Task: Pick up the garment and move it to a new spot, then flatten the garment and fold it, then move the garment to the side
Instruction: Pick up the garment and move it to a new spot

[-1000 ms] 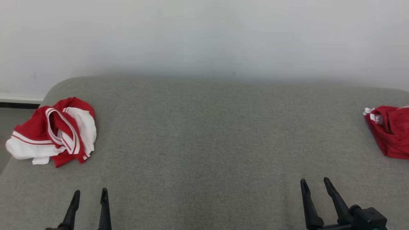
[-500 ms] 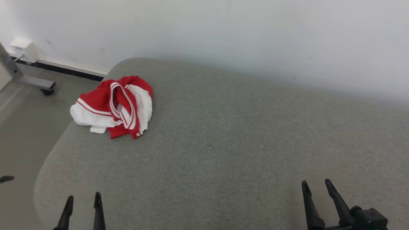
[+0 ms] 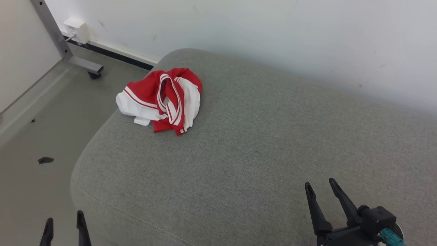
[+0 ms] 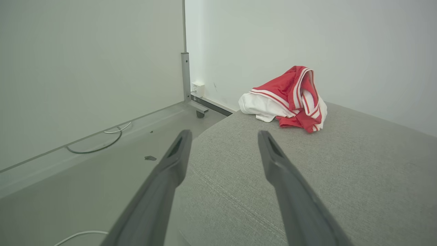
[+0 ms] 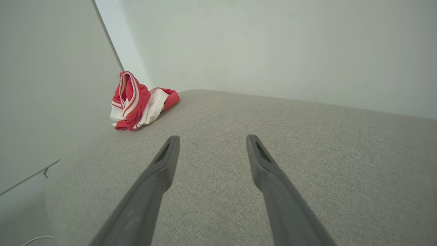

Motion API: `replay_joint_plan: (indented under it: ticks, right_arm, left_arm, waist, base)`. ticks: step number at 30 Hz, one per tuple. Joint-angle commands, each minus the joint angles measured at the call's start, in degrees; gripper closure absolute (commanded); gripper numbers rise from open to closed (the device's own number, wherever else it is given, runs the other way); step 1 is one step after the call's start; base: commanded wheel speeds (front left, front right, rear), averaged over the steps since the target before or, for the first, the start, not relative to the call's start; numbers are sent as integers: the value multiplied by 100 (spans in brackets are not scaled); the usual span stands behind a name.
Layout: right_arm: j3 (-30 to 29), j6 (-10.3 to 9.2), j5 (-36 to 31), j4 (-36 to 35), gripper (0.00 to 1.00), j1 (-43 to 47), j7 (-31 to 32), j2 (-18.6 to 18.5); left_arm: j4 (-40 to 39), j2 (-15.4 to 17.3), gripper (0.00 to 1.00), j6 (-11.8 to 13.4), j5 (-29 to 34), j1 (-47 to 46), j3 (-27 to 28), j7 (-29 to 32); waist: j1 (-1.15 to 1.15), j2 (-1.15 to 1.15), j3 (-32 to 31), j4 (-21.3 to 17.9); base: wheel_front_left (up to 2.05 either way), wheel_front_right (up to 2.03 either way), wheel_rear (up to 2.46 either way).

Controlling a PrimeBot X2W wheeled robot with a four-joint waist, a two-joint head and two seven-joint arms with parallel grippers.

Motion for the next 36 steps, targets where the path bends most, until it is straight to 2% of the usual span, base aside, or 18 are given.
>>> replay_joint_plan:
  ticks: [1,10,15,18,29,36]
  right_arm:
    - [35,-16,37,38,0,-72,1,-55]
    - [98,-16,139,223,0,-190,-75,-164]
    - [-246,-16,75,177,0,-43,-116,-180]
    - [-544,-17,-20,59,0,84,-142,-181]
    - [-1162,-16,-335,-807,0,-240,133,-396]
    - [-1495,-16,-444,-1170,0,-376,112,-319]
  left_arm:
    - [-51,-1,0,32,-42,99,18,1]
    - [-78,-2,0,100,-132,52,-5,1]
    - [129,28,0,-69,-100,-421,-56,1]
    - [393,172,0,-221,-44,-933,-129,1]
    - [998,704,0,-392,-261,-3423,181,1]
    - [1511,1250,0,-421,-333,-4698,348,51]
  waist:
    - [0,0,69,54]
    - [0,0,89,40]
    - [0,0,141,-7]
    - [0,0,228,-55]
    - [0,0,1497,-1376]
    - [0,0,2188,-2097]
  base:
    - [0,0,0]
    - [0,0,0]
    - [0,0,0]
    - [0,0,0]
    - [0,0,0]
    - [0,0,0]
